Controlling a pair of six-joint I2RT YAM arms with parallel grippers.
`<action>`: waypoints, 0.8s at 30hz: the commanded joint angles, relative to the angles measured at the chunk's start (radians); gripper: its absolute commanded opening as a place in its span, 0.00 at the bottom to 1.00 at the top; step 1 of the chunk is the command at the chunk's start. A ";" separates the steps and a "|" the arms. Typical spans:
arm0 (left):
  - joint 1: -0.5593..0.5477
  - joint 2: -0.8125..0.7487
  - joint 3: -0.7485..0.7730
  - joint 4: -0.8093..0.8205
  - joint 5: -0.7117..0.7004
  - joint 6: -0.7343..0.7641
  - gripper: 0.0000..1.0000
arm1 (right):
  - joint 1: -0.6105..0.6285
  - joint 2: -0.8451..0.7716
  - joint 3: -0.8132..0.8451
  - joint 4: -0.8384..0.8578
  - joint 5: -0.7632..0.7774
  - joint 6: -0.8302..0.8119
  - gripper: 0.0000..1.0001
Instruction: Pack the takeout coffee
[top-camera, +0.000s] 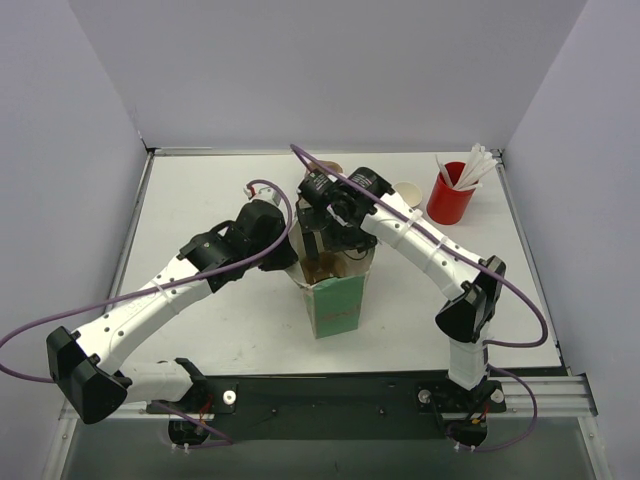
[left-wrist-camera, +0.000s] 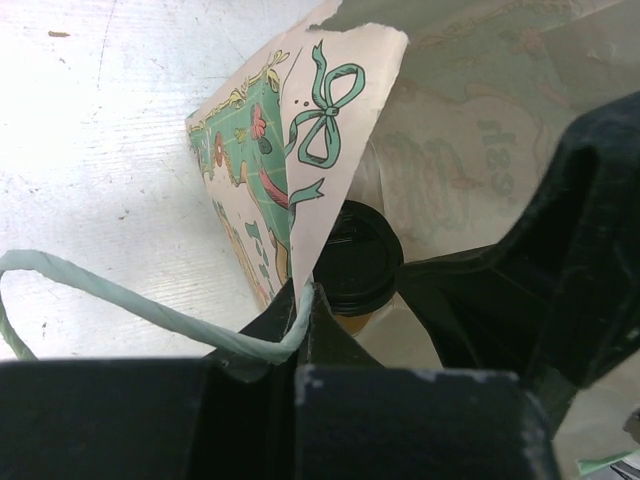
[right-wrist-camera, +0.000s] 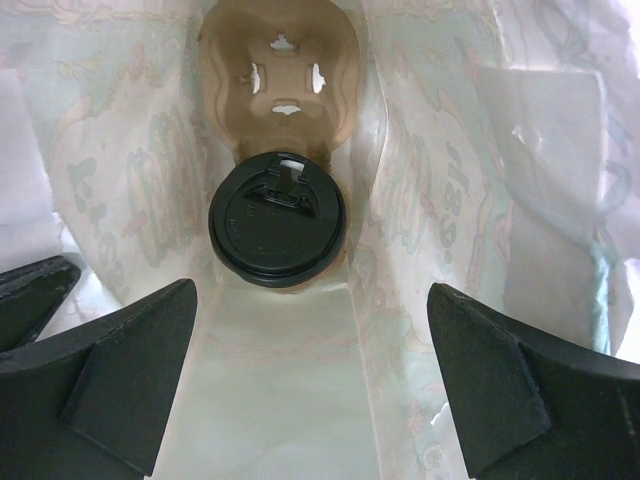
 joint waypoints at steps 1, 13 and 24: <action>0.012 0.009 0.040 -0.024 0.019 0.028 0.00 | -0.006 -0.063 0.056 -0.064 0.017 -0.002 0.93; 0.021 0.012 0.067 -0.005 0.048 0.032 0.13 | -0.006 -0.076 0.099 -0.069 0.020 -0.008 0.93; 0.038 0.009 0.112 -0.017 0.053 0.046 0.24 | -0.005 -0.052 0.163 -0.081 0.018 -0.029 0.93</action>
